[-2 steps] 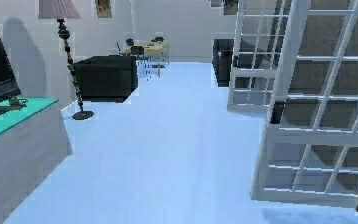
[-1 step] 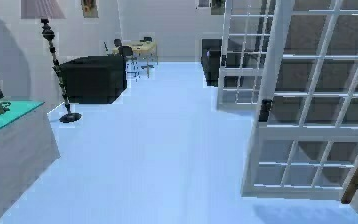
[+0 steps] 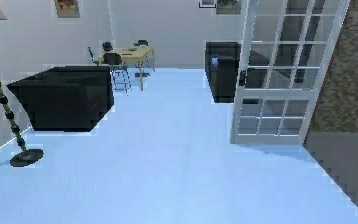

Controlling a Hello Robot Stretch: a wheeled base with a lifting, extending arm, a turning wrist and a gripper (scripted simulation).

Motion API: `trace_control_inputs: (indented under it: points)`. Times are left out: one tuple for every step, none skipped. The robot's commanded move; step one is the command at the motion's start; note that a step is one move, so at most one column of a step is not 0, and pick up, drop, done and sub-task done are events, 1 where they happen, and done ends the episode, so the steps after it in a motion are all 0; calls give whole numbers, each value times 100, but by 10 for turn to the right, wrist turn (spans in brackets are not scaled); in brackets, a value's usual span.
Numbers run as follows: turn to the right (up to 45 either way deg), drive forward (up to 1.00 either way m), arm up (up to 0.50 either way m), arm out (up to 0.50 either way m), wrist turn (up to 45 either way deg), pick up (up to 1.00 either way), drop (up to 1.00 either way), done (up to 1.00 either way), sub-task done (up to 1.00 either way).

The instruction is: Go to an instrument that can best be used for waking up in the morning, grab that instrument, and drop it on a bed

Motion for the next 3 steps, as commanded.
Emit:
trace_control_inputs:
  points:
    - [180, 0, 0, 0, 0, 0, 0, 0, 0]
    - [0, 85, 0, 0, 0, 0, 0, 0, 0]
    - [90, 0, 0, 0, 0, 0, 0, 0, 0]
